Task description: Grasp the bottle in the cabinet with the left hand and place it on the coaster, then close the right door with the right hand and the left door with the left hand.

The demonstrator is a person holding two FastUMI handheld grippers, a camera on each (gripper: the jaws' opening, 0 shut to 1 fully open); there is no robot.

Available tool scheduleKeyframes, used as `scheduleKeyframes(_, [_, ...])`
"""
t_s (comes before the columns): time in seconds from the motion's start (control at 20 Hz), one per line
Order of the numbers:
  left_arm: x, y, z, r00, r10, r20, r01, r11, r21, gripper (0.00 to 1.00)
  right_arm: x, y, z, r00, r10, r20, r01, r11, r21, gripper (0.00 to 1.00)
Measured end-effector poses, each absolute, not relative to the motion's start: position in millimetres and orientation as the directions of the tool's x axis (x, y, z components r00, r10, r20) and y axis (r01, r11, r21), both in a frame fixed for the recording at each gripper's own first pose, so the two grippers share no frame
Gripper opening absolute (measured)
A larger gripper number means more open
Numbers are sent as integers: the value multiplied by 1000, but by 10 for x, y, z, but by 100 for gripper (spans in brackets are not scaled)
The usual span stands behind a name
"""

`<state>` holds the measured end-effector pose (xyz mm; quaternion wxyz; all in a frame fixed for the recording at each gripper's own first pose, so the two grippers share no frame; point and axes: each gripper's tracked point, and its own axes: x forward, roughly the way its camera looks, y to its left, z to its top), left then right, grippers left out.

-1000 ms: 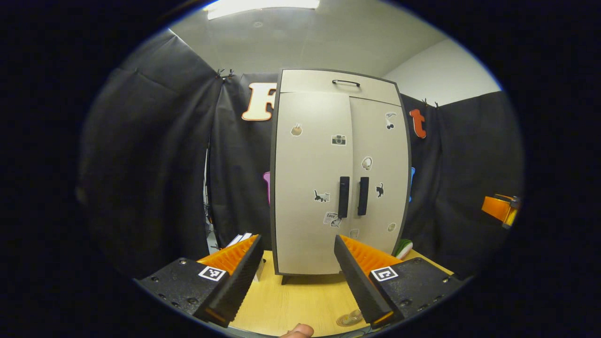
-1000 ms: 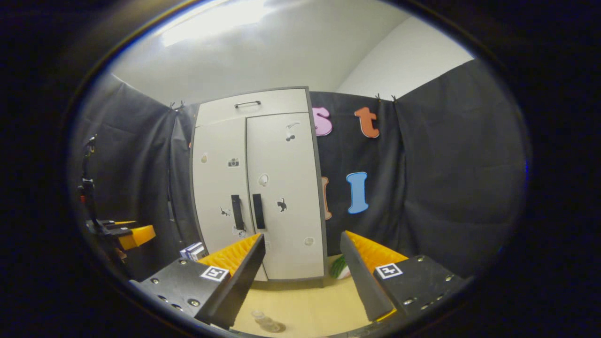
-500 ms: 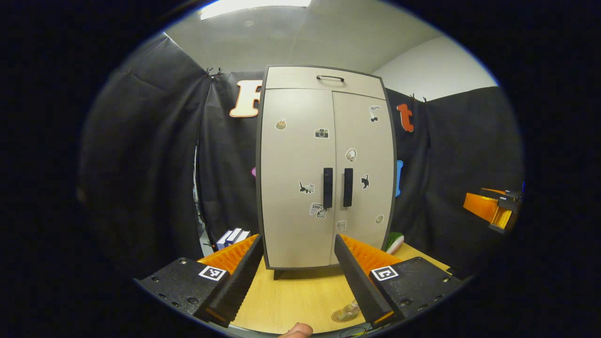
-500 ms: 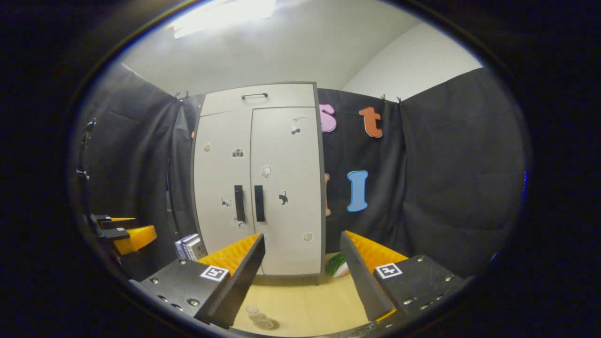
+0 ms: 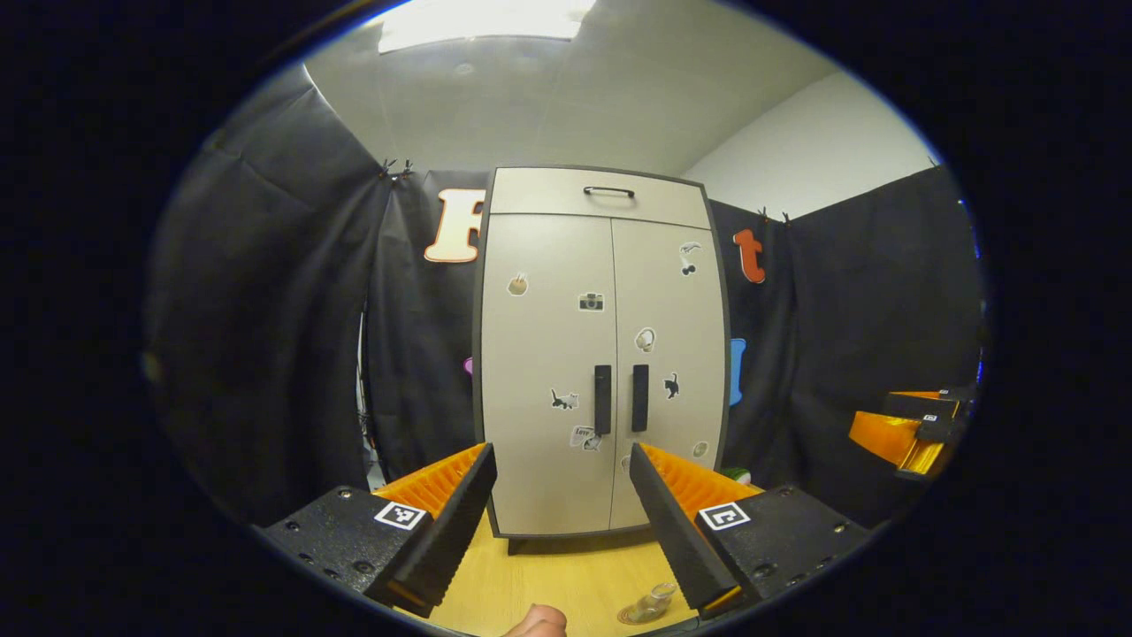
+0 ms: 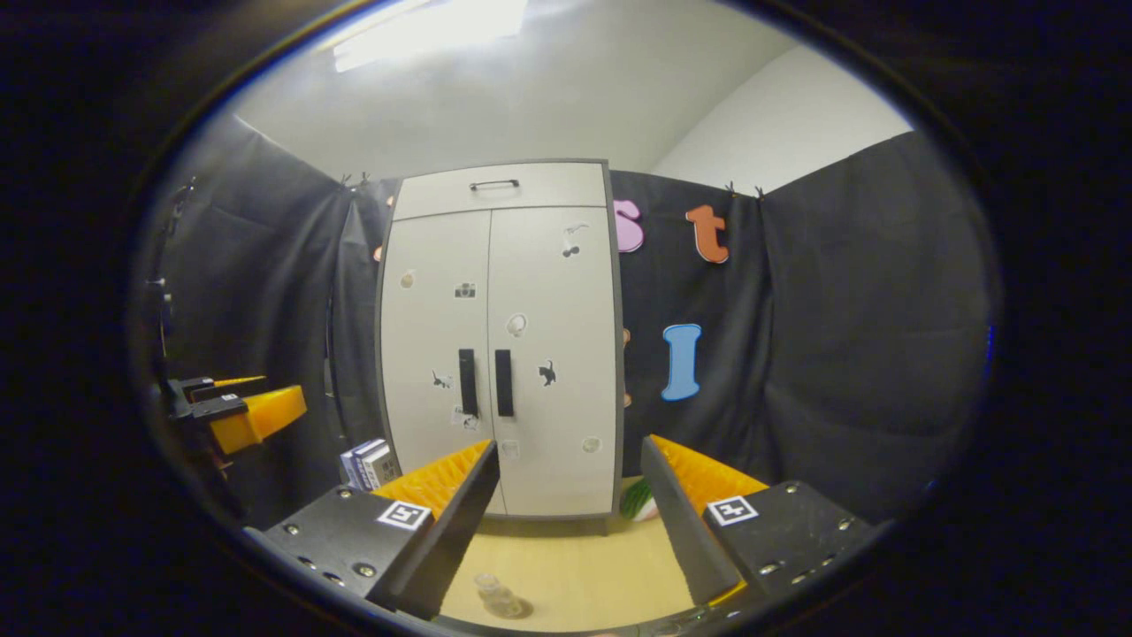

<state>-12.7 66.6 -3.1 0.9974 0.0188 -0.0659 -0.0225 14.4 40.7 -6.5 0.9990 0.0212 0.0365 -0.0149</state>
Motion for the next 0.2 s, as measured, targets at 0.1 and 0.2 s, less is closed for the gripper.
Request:
scheduleKeyframes(0.1, [-116,688,0,989,-50,137,46,998,39,96,162,388,-5,998,-31,-58,35,997,69,98])
scheduleKeyframes(0.2, [-83,717,-13,990,-51,133,48,999,25,96,170,419,35,999,-29,-40,32,997,76,98])
